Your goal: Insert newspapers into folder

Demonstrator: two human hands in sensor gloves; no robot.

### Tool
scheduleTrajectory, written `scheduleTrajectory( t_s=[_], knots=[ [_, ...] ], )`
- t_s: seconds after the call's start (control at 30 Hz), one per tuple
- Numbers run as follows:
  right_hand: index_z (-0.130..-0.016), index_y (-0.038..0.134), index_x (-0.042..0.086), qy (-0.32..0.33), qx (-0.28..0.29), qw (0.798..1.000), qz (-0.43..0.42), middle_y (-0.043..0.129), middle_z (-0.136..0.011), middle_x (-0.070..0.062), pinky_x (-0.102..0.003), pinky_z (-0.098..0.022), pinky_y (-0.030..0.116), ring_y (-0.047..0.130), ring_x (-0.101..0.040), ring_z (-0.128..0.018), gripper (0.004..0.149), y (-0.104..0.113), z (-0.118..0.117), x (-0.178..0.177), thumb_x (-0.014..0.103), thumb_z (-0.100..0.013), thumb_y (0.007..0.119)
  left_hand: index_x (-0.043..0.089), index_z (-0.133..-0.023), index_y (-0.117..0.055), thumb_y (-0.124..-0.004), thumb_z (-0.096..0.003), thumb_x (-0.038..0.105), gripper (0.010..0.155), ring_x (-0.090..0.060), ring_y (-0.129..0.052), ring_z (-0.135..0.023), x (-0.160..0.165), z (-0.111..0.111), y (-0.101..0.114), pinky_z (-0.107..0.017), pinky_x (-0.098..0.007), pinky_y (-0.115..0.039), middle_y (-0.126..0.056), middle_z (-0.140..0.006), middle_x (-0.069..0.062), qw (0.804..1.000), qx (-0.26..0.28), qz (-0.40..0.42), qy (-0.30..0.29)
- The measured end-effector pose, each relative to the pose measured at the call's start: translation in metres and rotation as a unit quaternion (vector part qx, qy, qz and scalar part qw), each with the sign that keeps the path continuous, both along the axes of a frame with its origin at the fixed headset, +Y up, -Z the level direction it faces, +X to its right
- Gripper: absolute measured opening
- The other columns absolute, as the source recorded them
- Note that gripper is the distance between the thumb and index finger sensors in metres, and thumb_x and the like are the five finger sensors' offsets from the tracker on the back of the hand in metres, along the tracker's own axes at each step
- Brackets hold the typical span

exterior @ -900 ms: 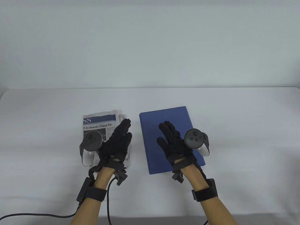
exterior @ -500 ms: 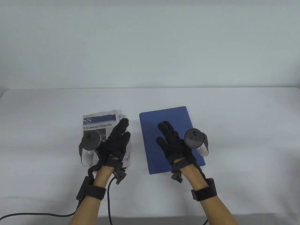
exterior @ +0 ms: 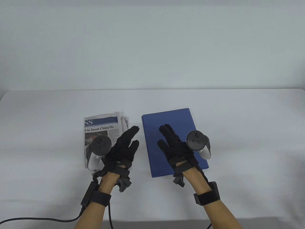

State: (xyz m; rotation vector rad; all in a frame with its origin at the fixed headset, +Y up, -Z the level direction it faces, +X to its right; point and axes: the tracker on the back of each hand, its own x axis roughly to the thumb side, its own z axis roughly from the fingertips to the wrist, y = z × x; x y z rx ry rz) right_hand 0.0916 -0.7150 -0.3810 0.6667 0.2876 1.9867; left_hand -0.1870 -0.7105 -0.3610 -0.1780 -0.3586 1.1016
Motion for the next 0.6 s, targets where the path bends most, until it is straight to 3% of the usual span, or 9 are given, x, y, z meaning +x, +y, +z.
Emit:
scheduleTrajectory(
  t_s=[0.1,0.13,0.23,0.27,0.33,0.4,0.47,0.53,0.6],
  knots=[
    [-0.110,0.019,0.001,-0.004,-0.060,0.986,0.157,0.010,-0.106,-0.030,-0.080,-0.057,0.022,0.016,-0.060,-0.097,0.087,-0.017,0.002,-0.010,0.050,-0.061,0.072,0.054,-0.118,-0.017,-0.057,-0.0621,0.051,0.069,-0.038,-0.030,-0.120,-0.002,0.000,-0.001,-0.089,-0.065,-0.033,-0.028,-0.129,-0.003,1.000,-0.003,0.008,0.005],
    [-0.109,0.016,0.001,-0.001,-0.082,0.966,0.247,0.011,-0.105,-0.030,-0.081,-0.057,0.026,0.020,-0.061,-0.096,0.090,-0.026,0.003,-0.015,0.050,-0.061,0.074,0.054,-0.118,-0.017,-0.056,-0.0621,0.051,0.068,-0.038,-0.030,-0.120,-0.002,0.000,-0.002,-0.089,-0.065,-0.033,-0.028,-0.129,-0.003,1.000,-0.007,0.006,0.004],
    [-0.107,0.010,0.001,0.022,-0.138,0.923,0.358,0.010,-0.104,-0.031,-0.082,-0.056,0.033,0.027,-0.062,-0.096,0.097,-0.048,0.007,-0.027,0.054,-0.059,0.076,0.054,-0.118,-0.018,-0.056,-0.0621,0.051,0.068,-0.038,-0.030,-0.120,-0.002,-0.001,-0.004,-0.089,-0.065,-0.033,-0.028,-0.129,-0.004,1.000,-0.014,0.000,0.003],
    [-0.107,0.008,0.001,0.037,-0.162,0.909,0.382,0.008,-0.103,-0.031,-0.081,-0.056,0.028,0.018,-0.060,-0.094,0.100,-0.058,0.010,-0.034,0.055,-0.059,0.077,0.054,-0.118,-0.019,-0.056,-0.0622,0.051,0.067,-0.038,-0.030,-0.120,-0.002,-0.001,-0.005,-0.089,-0.065,-0.033,-0.028,-0.129,-0.004,1.000,-0.015,-0.002,0.004],
    [-0.106,0.005,0.001,0.049,-0.157,0.891,0.422,0.002,-0.101,-0.031,-0.081,-0.054,0.022,0.007,-0.060,-0.091,0.103,-0.066,0.015,-0.044,0.057,-0.059,0.077,0.056,-0.118,-0.019,-0.056,-0.0623,0.050,0.067,-0.038,-0.030,-0.120,-0.002,0.000,-0.005,-0.089,-0.065,-0.033,-0.028,-0.128,-0.004,1.000,-0.014,-0.012,0.007],
    [-0.105,0.002,0.001,0.059,-0.126,0.858,0.495,0.000,-0.099,-0.032,-0.082,-0.055,0.027,0.008,-0.062,-0.090,0.106,-0.069,0.020,-0.056,0.060,-0.057,0.076,0.057,-0.117,-0.018,-0.056,-0.0623,0.050,0.067,-0.038,-0.030,-0.120,-0.002,0.000,-0.005,-0.089,-0.065,-0.033,-0.028,-0.129,-0.005,1.000,-0.014,-0.025,0.009],
    [-0.104,0.001,0.000,0.053,-0.109,0.848,0.516,-0.001,-0.098,-0.033,-0.082,-0.055,0.028,0.009,-0.064,-0.089,0.104,-0.072,0.024,-0.063,0.059,-0.058,0.074,0.058,-0.117,-0.019,-0.056,-0.0621,0.051,0.067,-0.037,-0.030,-0.120,-0.002,-0.001,-0.005,-0.090,-0.065,-0.033,-0.028,-0.129,-0.004,0.999,-0.014,-0.029,0.008],
    [-0.103,0.002,-0.002,0.054,-0.126,0.861,0.489,-0.001,-0.097,-0.034,-0.082,-0.054,0.027,0.007,-0.065,-0.088,0.098,-0.071,0.027,-0.067,0.050,-0.060,0.073,0.057,-0.117,-0.018,-0.056,-0.0621,0.050,0.067,-0.037,-0.029,-0.121,-0.002,-0.002,-0.006,-0.090,-0.064,-0.033,-0.027,-0.129,-0.004,0.999,-0.019,-0.028,0.007],
    [-0.102,0.002,-0.004,0.056,-0.131,0.858,0.494,-0.001,-0.095,-0.036,-0.083,-0.054,0.026,0.005,-0.067,-0.085,0.094,-0.071,0.028,-0.071,0.047,-0.061,0.069,0.057,-0.117,-0.018,-0.056,-0.0621,0.051,0.067,-0.037,-0.029,-0.121,-0.003,-0.003,-0.007,-0.090,-0.064,-0.032,-0.027,-0.129,-0.004,0.999,-0.024,-0.029,0.008]
  ],
)
